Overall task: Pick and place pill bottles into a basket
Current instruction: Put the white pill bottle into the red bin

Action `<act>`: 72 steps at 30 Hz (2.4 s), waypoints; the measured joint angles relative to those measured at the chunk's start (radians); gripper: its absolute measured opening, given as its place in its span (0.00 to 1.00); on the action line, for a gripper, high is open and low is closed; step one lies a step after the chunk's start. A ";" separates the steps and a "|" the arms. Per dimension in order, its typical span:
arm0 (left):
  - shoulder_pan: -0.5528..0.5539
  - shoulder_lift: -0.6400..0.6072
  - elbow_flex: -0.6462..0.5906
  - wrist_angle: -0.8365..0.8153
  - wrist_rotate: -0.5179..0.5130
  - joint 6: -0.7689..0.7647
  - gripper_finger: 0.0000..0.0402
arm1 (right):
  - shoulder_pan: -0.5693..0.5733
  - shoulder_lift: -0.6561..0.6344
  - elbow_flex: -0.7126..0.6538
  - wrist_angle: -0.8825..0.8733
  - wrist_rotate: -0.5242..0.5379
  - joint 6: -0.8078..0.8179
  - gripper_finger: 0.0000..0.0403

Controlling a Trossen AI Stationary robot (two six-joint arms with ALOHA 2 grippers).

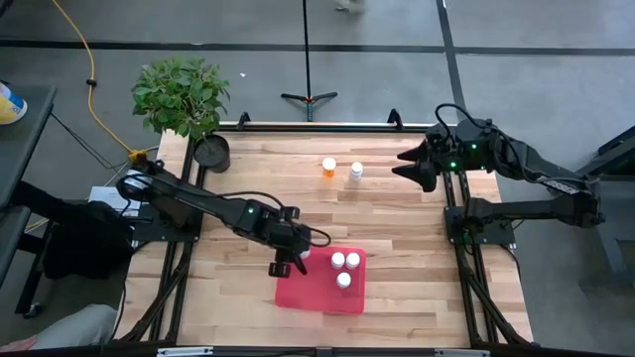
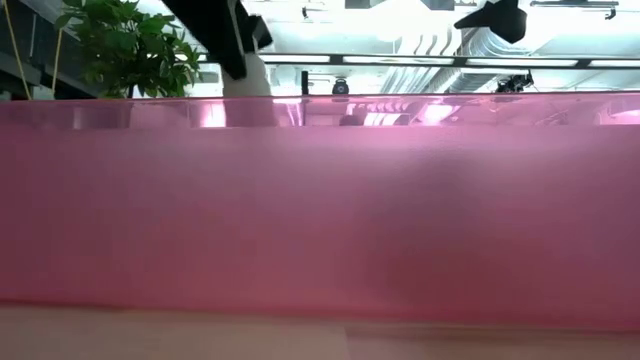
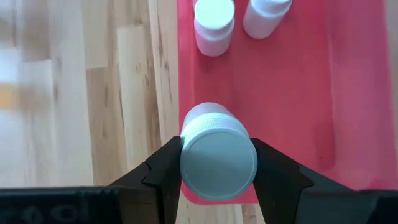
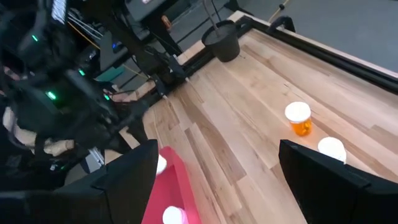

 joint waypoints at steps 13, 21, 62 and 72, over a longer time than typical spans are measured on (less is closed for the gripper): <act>0.000 0.085 0.000 0.056 0.081 0.017 0.49 | 0.106 0.037 0.000 0.035 0.078 0.026 0.80; -0.001 0.107 0.002 0.108 0.096 0.013 0.49 | 0.160 0.101 0.000 0.067 0.104 0.033 0.80; -0.039 0.427 0.396 -0.068 0.090 0.034 0.49 | 0.203 0.156 0.000 0.120 0.100 0.048 0.80; -0.039 0.451 0.395 -0.075 0.068 0.021 0.49 | 0.203 0.156 0.000 0.120 0.101 0.050 0.80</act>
